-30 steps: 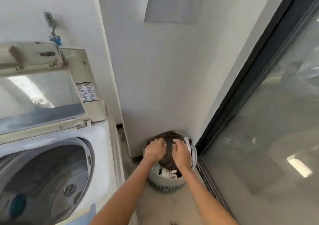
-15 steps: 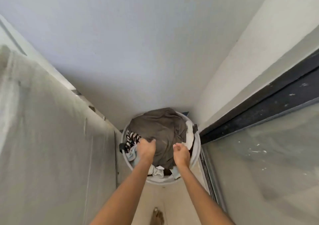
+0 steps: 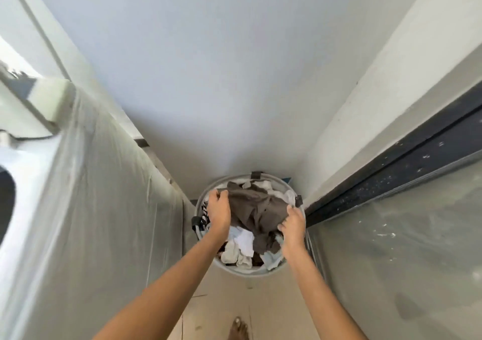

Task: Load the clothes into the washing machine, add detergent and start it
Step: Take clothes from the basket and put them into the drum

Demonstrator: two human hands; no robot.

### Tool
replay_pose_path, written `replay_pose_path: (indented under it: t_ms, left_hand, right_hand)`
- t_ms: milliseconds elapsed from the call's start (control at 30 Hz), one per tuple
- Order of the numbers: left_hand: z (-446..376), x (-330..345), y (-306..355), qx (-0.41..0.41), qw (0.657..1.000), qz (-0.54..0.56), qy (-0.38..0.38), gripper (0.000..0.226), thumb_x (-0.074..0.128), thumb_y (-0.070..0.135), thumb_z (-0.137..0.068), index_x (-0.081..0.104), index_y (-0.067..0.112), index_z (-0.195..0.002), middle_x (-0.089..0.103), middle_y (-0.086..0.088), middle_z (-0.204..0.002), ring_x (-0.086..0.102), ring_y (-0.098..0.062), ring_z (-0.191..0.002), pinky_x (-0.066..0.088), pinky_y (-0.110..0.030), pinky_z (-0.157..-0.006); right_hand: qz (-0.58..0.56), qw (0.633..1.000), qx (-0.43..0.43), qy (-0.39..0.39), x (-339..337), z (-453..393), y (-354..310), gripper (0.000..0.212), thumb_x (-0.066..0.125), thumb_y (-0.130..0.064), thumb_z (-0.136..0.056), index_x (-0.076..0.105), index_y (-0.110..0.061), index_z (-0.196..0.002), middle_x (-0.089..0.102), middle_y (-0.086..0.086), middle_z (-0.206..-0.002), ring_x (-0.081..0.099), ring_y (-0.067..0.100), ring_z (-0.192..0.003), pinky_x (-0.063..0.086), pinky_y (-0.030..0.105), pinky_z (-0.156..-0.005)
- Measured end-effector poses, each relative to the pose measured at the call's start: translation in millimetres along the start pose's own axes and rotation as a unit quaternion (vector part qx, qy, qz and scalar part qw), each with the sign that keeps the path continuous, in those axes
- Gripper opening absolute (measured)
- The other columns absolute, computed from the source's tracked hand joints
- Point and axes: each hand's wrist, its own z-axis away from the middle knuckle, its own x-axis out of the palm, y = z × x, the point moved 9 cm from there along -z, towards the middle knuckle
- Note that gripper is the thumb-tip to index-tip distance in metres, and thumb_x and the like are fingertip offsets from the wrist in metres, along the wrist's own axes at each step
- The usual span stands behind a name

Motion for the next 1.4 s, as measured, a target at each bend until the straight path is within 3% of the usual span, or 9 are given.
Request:
replay_pose_path:
  t_ms: [200, 433, 567, 767, 900, 1033, 1167, 1300, 1400]
  left_hand:
    - [60, -26, 115, 0.047, 0.992, 0.02, -0.117, 0.003, 0.047, 0.008, -0.095, 0.05, 0.007, -0.096, 0.052, -0.002, -0.076, 0.05, -0.014, -0.067, 0.043, -0.019, -0.054]
    - [131, -66, 226, 0.213, 0.948, -0.121, -0.203, 0.055, 0.066, 0.035, -0.084, 0.046, 0.008, -0.127, 0.052, -0.009, -0.125, 0.054, -0.026, -0.115, 0.046, -0.038, -0.098]
    - [199, -87, 287, 0.315, 0.914, -0.101, -0.235, 0.056, 0.069, 0.035, -0.084, 0.039, 0.012, -0.126, 0.05, 0.002, -0.117, 0.053, -0.014, -0.104, 0.043, -0.02, -0.081]
    - [207, -113, 324, 0.342, 0.883, -0.275, -0.165, 0.032, 0.061, 0.029, -0.089, 0.061, 0.001, -0.103, 0.065, -0.021, -0.106, 0.061, -0.033, -0.101, 0.046, -0.036, -0.08]
    - [210, -141, 360, 0.371, 0.889, -0.232, -0.137, 0.028, 0.052, 0.021, -0.094, 0.07, 0.0, -0.099, 0.069, -0.023, -0.101, 0.063, -0.033, -0.099, 0.047, -0.037, -0.081]
    - [219, -151, 398, 0.4, 0.872, -0.248, -0.136, 0.029, 0.044, 0.016, -0.094, 0.067, 0.009, -0.11, 0.066, -0.016, -0.115, 0.058, -0.031, -0.111, 0.044, -0.033, -0.087]
    - [231, -145, 430, 0.405, 0.866, -0.261, -0.134, 0.028, 0.044, 0.018, -0.092, 0.068, 0.008, -0.103, 0.067, -0.014, -0.111, 0.059, -0.03, -0.106, 0.043, -0.03, -0.08]
    - [229, -143, 450, 0.329, 0.916, -0.163, -0.161, 0.024, 0.052, 0.018, -0.09, 0.055, 0.008, -0.067, 0.055, -0.006, -0.067, 0.053, -0.024, -0.07, 0.038, -0.028, -0.06]
    - [236, -151, 464, 0.278, 0.94, -0.061, -0.189, 0.019, 0.056, 0.015, -0.088, 0.05, 0.009, -0.07, 0.054, -0.008, -0.073, 0.051, -0.02, -0.069, 0.042, -0.03, -0.062]
  right_hand:
    - [-0.032, 0.99, -0.126, -0.062, 50, 120, -151, 0.014, 0.051, -0.023, -0.097, 0.052, -0.018, -0.084, 0.049, 0.002, -0.08, 0.046, 0.014, -0.075, 0.039, 0.025, -0.066]
    - [-0.101, 0.971, -0.178, -0.12, 109, 268, -280, 0.009, 0.047, -0.018, -0.099, 0.051, -0.014, -0.091, 0.058, 0.004, -0.085, 0.057, 0.015, -0.075, 0.046, 0.027, -0.067]
    - [-0.132, 0.954, -0.213, -0.166, 138, 343, -342, 0.006, 0.045, -0.013, -0.099, 0.05, -0.01, -0.097, 0.057, 0.008, -0.09, 0.058, 0.016, -0.079, 0.05, 0.031, -0.077]
    - [-0.224, 0.921, -0.259, -0.185, 136, 417, -401, 0.012, 0.045, -0.01, -0.099, 0.05, -0.011, -0.088, 0.057, 0.01, -0.088, 0.057, 0.019, -0.08, 0.046, 0.04, -0.094]
    - [-0.013, 0.917, -0.396, -0.05, 97, 423, -415, 0.014, 0.05, -0.023, -0.097, 0.049, -0.016, -0.084, 0.057, 0.002, -0.084, 0.059, 0.02, -0.08, 0.05, 0.029, -0.061]
    - [0.419, 0.76, -0.483, 0.118, 92, 413, -397, 0.016, 0.048, -0.027, -0.094, 0.053, -0.012, -0.1, 0.063, 0.005, -0.101, 0.058, 0.028, -0.095, 0.042, 0.033, -0.075]
    - [0.489, 0.664, -0.559, 0.09, 118, 429, -354, 0.017, 0.054, -0.025, -0.092, 0.05, -0.014, -0.105, 0.057, 0.005, -0.109, 0.059, 0.027, -0.097, 0.043, 0.033, -0.072]
    - [0.48, 0.661, -0.575, 0.044, 150, 464, -317, 0.037, 0.054, -0.057, -0.086, 0.06, -0.021, -0.083, 0.066, -0.003, -0.08, 0.063, 0.022, -0.083, 0.041, 0.029, -0.064]
    - [0.506, 0.716, -0.481, -0.002, 158, 452, -289, 0.053, 0.051, -0.074, -0.076, 0.063, -0.022, -0.084, 0.069, -0.003, -0.088, 0.063, 0.023, -0.092, 0.043, 0.03, -0.069]
